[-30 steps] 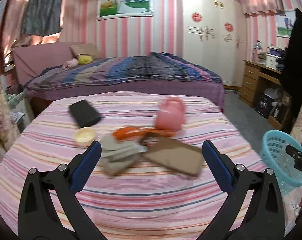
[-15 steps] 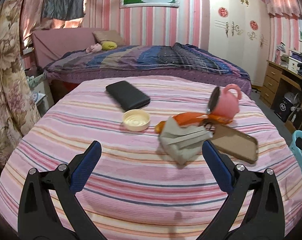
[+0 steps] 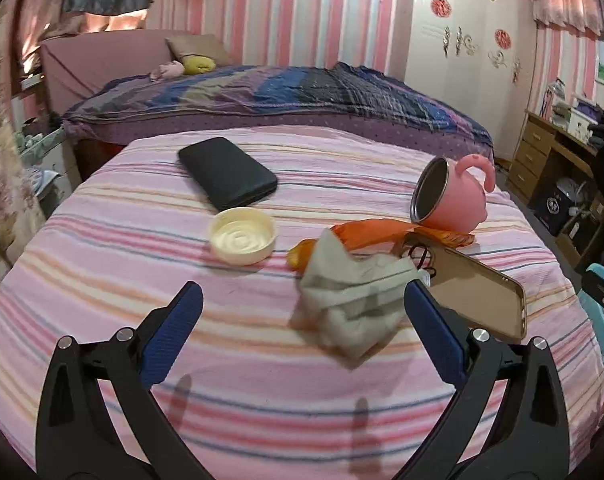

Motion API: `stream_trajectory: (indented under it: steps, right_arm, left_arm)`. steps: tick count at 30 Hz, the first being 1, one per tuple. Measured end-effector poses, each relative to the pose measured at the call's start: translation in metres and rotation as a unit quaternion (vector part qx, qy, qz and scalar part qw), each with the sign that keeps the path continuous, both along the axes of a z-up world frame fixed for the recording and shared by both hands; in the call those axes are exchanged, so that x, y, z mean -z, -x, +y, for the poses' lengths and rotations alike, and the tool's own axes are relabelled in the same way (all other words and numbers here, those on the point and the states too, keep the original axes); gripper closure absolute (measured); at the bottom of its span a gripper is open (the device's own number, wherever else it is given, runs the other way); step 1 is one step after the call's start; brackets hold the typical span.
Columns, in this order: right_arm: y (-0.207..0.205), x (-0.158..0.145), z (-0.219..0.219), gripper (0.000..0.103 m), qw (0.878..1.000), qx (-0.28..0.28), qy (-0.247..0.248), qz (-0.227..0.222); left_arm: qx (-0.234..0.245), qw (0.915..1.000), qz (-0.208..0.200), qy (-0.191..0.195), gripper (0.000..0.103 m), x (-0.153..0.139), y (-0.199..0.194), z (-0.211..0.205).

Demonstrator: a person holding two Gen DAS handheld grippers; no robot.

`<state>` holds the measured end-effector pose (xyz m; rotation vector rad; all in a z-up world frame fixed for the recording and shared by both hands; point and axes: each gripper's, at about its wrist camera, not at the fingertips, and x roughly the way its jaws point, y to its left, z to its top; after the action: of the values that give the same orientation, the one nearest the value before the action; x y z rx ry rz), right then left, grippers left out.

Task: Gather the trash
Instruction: 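Grasp the grey cloth with the left tool, then grasp the orange strap with the right tool while the left tool holds the cloth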

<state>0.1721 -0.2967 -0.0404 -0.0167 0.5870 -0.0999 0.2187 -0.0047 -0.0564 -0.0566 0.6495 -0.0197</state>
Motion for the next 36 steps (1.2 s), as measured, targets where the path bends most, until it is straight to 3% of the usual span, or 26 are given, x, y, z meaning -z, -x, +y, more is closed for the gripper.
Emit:
stream_trajectory:
  steps: [3,6,9,11,14,19,26,29,36]
  right_arm:
    - [-0.006,-0.001,0.0,0.006,1.0,0.0,0.004,0.003]
    - [-0.011,-0.001,0.002,0.006,1.0,0.003,0.017,0.007]
    - [-0.017,0.0,0.004,0.006,0.999,0.006,0.035,0.019]
    - [-0.019,0.002,0.004,0.006,0.999,0.0,0.035,0.025]
    - [-0.016,0.003,0.007,0.006,0.999,-0.011,0.023,0.028]
    - [-0.009,0.003,0.014,0.006,0.999,-0.026,0.012,0.032]
    - [-0.008,0.008,0.035,0.006,0.999,-0.042,0.012,0.03]
    - [-0.013,0.009,0.049,0.006,0.998,-0.053,0.017,0.031]
    - [-0.03,0.011,0.086,0.007,0.995,-0.086,0.039,0.035]
  left_arm:
    - [0.017,0.9995,0.026,0.001,0.006,0.007,-0.018,-0.008]
    - [0.033,0.9981,0.051,-0.001,0.013,0.018,-0.026,-0.013]
    - [0.049,0.9968,0.062,0.013,0.03,0.02,-0.029,-0.013]
    - [0.057,0.996,0.066,0.022,0.048,0.022,-0.029,-0.012]
    - [0.059,0.9956,0.065,0.032,0.068,0.023,-0.028,-0.011]
    - [0.056,0.9969,0.042,0.035,0.088,0.016,-0.016,-0.006]
    - [0.045,0.9987,0.001,0.022,0.088,-0.002,0.019,0.03]
    - [0.015,0.9993,-0.003,0.033,0.088,-0.004,0.024,0.061]
    - [-0.077,0.9967,-0.019,0.016,0.088,-0.002,0.012,0.113]
